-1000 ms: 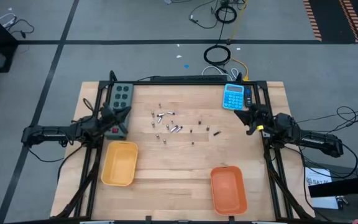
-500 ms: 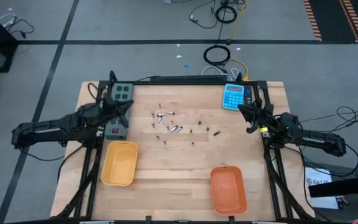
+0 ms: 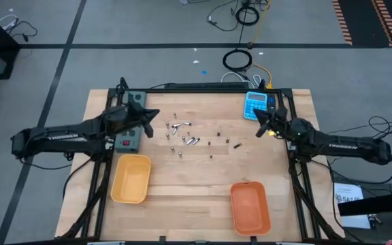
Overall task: Sort batteries
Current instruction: Put the silver battery into the yellow bin
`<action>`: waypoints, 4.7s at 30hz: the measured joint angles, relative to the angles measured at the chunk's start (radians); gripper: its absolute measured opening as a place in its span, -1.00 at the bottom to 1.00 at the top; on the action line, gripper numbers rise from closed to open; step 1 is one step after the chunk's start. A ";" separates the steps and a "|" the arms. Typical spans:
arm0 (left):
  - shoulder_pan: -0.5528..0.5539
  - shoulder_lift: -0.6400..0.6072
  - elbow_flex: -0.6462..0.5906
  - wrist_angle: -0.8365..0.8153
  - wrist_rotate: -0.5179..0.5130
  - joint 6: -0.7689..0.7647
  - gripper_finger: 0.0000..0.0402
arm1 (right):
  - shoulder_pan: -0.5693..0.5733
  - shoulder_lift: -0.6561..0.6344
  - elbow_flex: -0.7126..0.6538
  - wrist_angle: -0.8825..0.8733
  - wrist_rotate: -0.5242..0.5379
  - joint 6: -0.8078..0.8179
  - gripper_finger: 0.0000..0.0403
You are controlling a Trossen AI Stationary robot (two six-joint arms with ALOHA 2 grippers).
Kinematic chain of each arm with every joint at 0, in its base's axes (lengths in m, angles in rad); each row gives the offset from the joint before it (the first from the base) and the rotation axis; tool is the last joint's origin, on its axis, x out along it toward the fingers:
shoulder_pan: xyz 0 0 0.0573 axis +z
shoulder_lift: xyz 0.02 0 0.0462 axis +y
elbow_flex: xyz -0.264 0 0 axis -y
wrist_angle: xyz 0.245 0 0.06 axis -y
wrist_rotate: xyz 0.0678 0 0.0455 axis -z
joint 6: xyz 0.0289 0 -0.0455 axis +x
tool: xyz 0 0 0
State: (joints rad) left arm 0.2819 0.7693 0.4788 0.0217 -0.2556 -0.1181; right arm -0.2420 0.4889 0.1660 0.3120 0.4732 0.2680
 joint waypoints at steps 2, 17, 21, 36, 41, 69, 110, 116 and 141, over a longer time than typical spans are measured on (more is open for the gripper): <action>0.000 0.024 0.030 -0.051 0.001 0.002 -0.93 | 0.000 0.086 0.046 -0.007 0.000 -0.006 -1.00; 0.041 0.280 0.179 -0.292 0.097 0.153 -0.85 | 0.000 0.545 0.316 -0.025 -0.135 -0.219 -1.00; 0.072 0.365 0.263 -0.388 0.118 0.222 -0.49 | -0.023 0.639 0.385 -0.021 -0.131 -0.287 -1.00; 0.195 0.630 0.426 -0.568 0.174 0.285 -0.03 | -0.003 0.805 0.314 0.272 -0.161 -0.359 -0.69; 0.193 0.666 0.434 -0.573 0.229 0.300 -0.04 | -0.005 0.799 0.296 0.269 -0.161 -0.361 -0.62; 0.194 0.814 0.403 -0.469 0.283 0.290 -0.07 | -0.013 0.802 0.291 0.187 -0.166 -0.389 -0.17; 0.214 0.424 0.306 -0.454 0.348 0.184 -0.74 | -0.020 0.802 0.269 0.238 -0.164 -0.380 -0.17; 0.089 0.275 0.335 -0.828 0.688 -0.182 -0.74 | -0.021 0.802 0.269 0.238 -0.162 -0.368 -0.17; -0.581 0.582 0.147 -0.685 0.446 -0.917 0.15 | 0.002 0.802 0.268 0.231 -0.214 -0.390 -0.17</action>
State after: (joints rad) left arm -0.2990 1.3516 0.6261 -0.6634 0.1909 -1.0350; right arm -0.2401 1.2907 0.4335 0.5435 0.2588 -0.1221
